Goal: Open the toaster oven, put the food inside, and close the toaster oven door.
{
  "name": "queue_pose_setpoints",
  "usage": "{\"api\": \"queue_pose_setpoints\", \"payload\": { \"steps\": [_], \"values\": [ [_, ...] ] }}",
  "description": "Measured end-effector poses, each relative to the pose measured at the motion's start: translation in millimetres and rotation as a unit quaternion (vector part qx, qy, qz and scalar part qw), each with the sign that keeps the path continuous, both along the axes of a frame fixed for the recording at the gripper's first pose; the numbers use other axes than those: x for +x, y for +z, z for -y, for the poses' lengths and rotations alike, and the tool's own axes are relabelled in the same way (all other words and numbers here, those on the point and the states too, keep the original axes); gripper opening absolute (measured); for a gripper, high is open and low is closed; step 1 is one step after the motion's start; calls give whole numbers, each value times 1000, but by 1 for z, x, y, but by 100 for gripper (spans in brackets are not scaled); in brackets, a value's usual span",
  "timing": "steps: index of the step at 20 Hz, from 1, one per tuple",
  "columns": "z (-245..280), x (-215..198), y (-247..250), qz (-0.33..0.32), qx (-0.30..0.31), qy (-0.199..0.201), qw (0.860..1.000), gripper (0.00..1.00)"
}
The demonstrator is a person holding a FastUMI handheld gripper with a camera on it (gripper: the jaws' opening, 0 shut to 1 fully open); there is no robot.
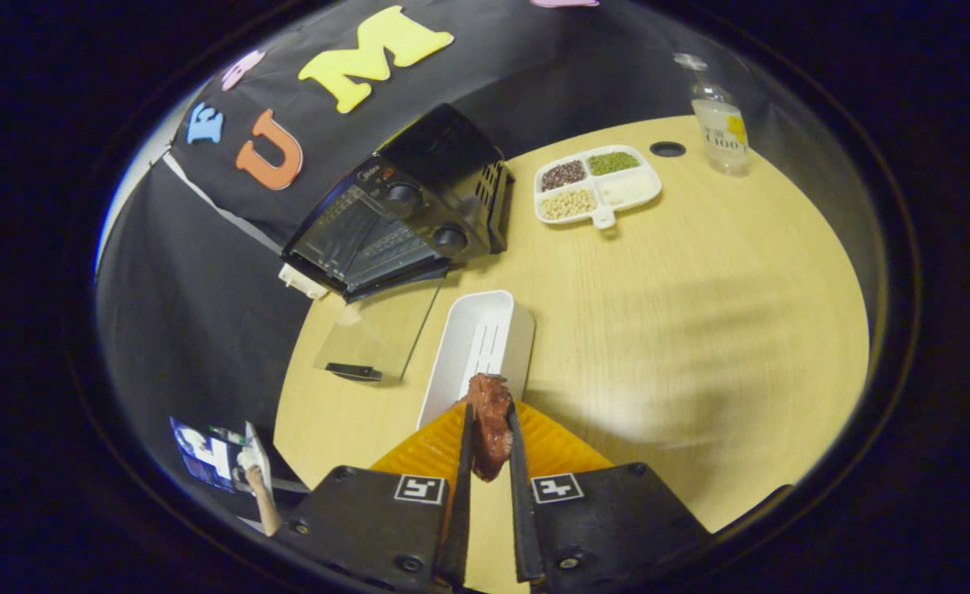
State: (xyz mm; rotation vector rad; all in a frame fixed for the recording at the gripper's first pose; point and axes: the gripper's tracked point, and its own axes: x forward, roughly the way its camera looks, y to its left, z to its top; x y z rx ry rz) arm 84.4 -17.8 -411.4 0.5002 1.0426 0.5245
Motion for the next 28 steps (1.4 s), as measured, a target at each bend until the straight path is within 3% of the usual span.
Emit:
{"api": "queue_pose_setpoints", "payload": {
  "steps": [4,8,13,21,28],
  "values": [
    [-4,-1,17,0,10,-1,1000,16],
    [-17,-5,53,24,25,-2,999,15],
    [-53,-18,98,49,50,-34,997,15],
    [-145,-21,147,85,116,-159,977,15],
    [-215,24,140,82,165,-258,948,15]
  ]
}}
